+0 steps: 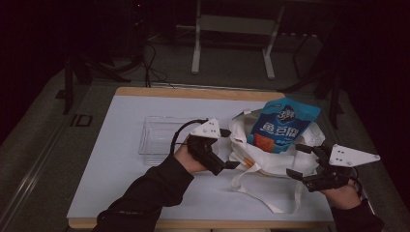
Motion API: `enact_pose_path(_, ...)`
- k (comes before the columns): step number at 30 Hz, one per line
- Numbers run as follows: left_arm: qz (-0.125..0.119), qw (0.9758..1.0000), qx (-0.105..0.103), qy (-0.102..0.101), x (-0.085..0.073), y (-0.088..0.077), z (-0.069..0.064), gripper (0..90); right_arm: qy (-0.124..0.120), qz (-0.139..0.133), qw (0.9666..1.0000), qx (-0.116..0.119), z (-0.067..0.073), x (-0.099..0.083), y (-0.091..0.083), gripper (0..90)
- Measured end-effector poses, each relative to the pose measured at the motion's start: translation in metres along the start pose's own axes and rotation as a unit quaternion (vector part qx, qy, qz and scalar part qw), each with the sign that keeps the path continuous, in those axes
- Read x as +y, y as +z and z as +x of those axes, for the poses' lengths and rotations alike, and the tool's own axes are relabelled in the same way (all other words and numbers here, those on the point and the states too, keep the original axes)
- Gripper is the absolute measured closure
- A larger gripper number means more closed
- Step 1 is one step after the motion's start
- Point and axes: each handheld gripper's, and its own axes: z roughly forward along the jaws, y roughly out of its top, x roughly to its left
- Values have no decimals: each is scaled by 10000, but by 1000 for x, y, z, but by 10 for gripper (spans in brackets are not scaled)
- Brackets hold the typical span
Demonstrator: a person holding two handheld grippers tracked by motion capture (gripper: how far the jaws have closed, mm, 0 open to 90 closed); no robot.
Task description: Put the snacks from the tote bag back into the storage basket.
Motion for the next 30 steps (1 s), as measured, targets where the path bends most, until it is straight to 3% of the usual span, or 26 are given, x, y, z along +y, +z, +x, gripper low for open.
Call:
enact_pose_path(4, -84, 9999, 20, 83, 7, 10, 8, 1, -43, 16, 9999, -120, -7, -1, -2, 151)
enact_pose_path(11, -83, 9997, 145, 197, 14, 31, 27, 0, 174, -88, 9994, -271, -25, -7, -11, 153)
enact_pose_path(19, -51, 9997, 224, 77, 18, 55, 49, 25, 349, 20, 9977, -583, -48, -19, -20, 153)
enact_pose_path(24, -11, 9996, 276, 1, 18, 67, 60, 71, 503, 79, 9958, -763, -64, -27, -19, 155)
enact_pose_path(26, -26, 9995, 298, -34, 17, 71, 63, 138, 558, 130, 9950, -817, -70, -29, -18, 155)
enact_pose_path(30, 45, 9987, 496, -110, 15, 80, 70, 166, 643, 190, 9939, -878, -81, -34, -14, 185)
